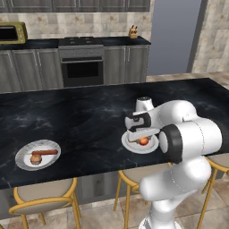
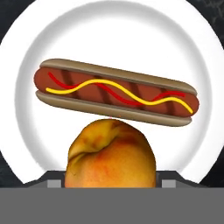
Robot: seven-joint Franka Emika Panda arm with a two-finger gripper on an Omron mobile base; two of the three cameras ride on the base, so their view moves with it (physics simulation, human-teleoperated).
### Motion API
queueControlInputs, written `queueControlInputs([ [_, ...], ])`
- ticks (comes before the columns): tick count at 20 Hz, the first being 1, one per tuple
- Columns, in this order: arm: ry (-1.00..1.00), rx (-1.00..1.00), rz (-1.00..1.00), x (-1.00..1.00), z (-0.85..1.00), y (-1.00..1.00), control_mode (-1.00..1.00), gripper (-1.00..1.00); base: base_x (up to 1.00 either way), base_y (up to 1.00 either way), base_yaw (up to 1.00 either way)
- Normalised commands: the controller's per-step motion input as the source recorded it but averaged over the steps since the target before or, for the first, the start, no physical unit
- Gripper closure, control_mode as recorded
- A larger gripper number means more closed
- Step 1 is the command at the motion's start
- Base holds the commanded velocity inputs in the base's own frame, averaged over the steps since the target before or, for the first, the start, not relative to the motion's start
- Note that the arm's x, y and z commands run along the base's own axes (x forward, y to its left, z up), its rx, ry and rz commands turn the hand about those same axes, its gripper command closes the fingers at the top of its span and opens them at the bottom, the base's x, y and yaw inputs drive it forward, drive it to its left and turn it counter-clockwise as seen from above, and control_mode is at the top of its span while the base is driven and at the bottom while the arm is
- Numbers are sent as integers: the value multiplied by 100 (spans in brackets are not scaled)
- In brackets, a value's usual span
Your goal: Pick up the tangerine and peach from the fridge and place one fruit on each plate on the dining counter.
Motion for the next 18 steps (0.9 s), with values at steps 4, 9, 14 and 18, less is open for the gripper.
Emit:
queueControlInputs([
  [4, 0, 0, 9, -28, -12, 0, -100, 100, 0, 0, 0],
  [9, 1, 0, 3, 11, -30, 0, -100, 100, 0, 0, 0],
  [14, 0, 0, 4, 6, -1, 0, -100, 100, 0, 0, 0],
  [18, 0, 0, 0, 0, 0, 0, -100, -100, 0, 0, 0],
])
